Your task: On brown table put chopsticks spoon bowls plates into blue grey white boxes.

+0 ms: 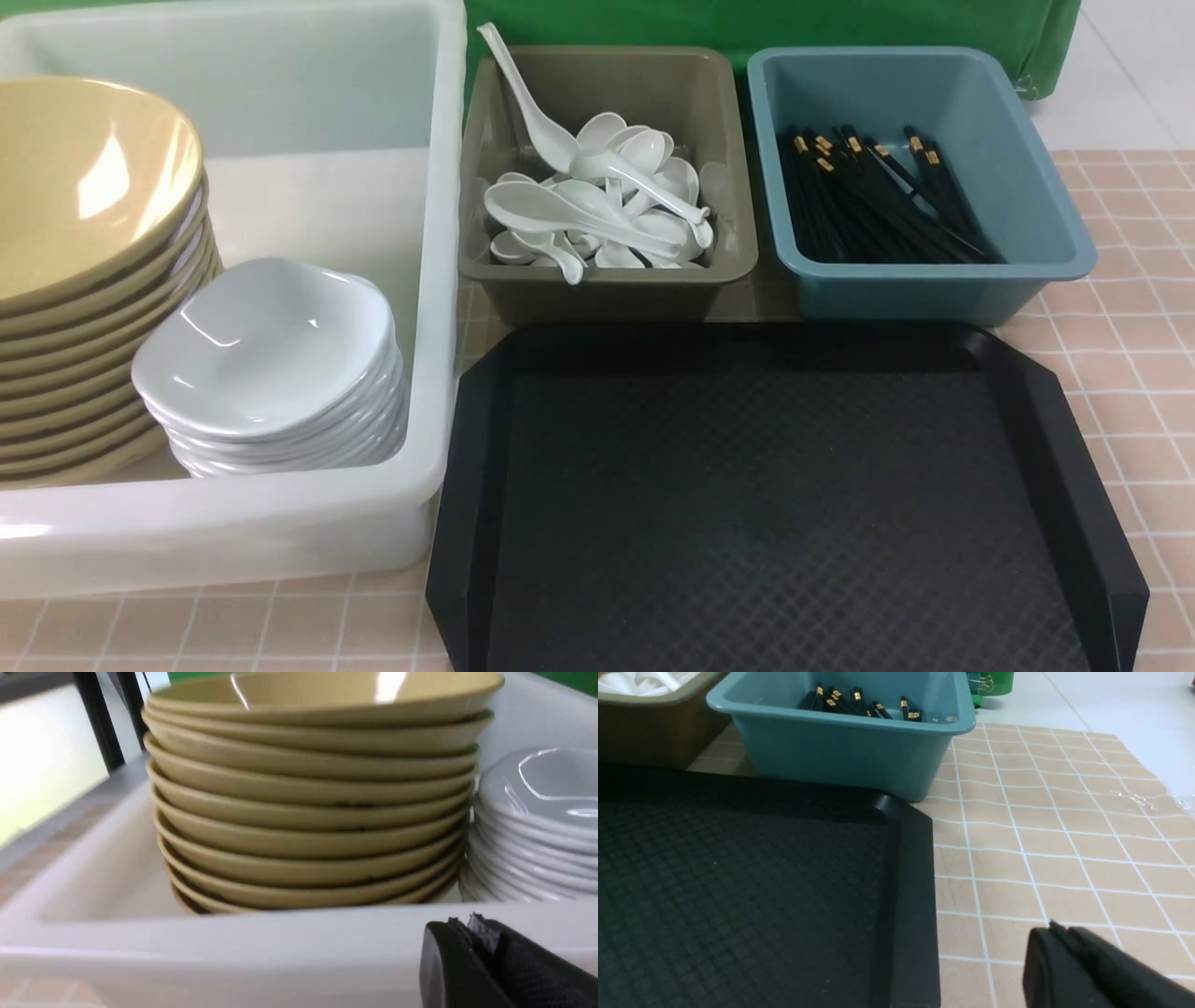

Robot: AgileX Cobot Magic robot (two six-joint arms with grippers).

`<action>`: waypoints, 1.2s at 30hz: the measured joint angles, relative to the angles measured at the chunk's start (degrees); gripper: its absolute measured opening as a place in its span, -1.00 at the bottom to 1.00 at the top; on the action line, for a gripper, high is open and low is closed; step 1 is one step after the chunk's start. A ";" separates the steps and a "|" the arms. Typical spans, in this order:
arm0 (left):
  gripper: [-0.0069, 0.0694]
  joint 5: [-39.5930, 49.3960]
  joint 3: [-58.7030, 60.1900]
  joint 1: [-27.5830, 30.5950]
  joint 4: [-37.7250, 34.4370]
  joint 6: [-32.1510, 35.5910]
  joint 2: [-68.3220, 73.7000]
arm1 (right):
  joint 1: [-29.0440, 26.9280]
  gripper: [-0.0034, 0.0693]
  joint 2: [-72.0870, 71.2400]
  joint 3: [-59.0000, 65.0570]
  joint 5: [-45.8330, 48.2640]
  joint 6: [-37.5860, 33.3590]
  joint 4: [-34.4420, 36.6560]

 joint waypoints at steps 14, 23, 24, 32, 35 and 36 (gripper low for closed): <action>-0.81 4.85 1.89 -8.71 -8.77 -0.51 -0.02 | -0.05 -0.69 0.00 0.00 0.00 0.00 0.00; -0.81 4.85 1.89 -9.35 -15.13 7.65 -0.02 | -0.05 -0.66 0.00 0.00 0.00 0.00 0.00; -0.81 4.85 1.89 -9.35 -15.48 8.41 -0.02 | -0.05 -0.66 0.00 0.00 0.00 0.00 0.00; -0.81 4.79 1.89 -9.35 -16.13 10.21 -0.02 | -0.05 -0.64 0.00 0.00 0.00 -0.06 0.00; -0.81 4.79 1.89 -9.35 -16.14 10.29 -0.02 | -0.05 -0.63 0.00 0.00 0.00 -0.06 0.00; -0.81 4.79 1.89 -9.35 -16.14 10.29 -0.02 | -0.05 -0.63 0.00 0.00 0.00 -0.06 0.00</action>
